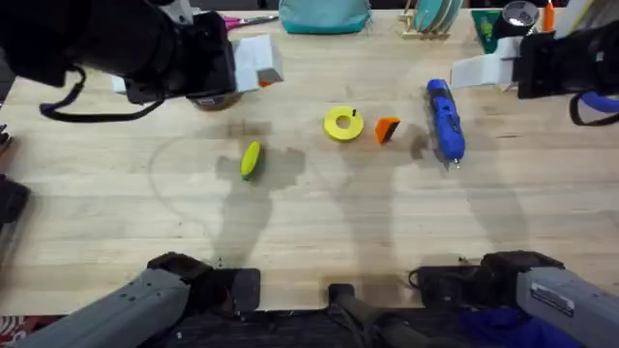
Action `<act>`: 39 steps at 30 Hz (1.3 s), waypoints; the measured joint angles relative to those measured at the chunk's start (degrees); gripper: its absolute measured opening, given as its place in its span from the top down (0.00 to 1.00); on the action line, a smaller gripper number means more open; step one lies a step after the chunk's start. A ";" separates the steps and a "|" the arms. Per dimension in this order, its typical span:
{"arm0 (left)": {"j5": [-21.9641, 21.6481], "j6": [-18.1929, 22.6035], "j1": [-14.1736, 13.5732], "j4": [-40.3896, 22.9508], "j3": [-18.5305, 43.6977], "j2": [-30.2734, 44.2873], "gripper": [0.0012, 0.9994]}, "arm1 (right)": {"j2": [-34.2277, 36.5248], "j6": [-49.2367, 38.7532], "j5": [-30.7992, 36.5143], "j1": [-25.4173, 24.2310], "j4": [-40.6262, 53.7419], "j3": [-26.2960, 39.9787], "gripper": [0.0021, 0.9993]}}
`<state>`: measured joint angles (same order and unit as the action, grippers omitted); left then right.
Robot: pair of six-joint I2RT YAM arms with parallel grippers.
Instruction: Pick up the gripper from the table and insert it into the empty holder that is missing its gripper. Then pick up a screw, insert it into the mounting hole, and use the screwdriver to tighten it. Finally, clean up the table by picking up the vegetable and placing it into the bucket.
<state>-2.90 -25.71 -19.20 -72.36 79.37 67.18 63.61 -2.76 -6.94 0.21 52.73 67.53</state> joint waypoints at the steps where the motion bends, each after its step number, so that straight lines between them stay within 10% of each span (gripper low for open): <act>1: -1.02 0.05 0.00 0.16 0.00 0.00 0.01 | -0.01 0.00 0.00 0.00 0.00 0.00 0.00; 12: -6.96 15.65 0.00 4.83 0.00 0.00 0.01 | -0.02 0.00 0.00 0.00 0.00 0.00 0.00; 26: -10.66 26.20 0.24 10.20 0.00 0.00 0.01 | -0.02 0.00 0.00 0.00 0.00 0.00 0.00; 39: -4.08 32.85 10.41 17.44 -0.29 -0.07 0.01 | -0.02 0.00 0.00 0.00 0.00 0.00 0.00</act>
<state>-6.98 7.14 -8.79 -54.92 79.09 67.11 63.59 -2.76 -6.94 0.21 52.73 67.53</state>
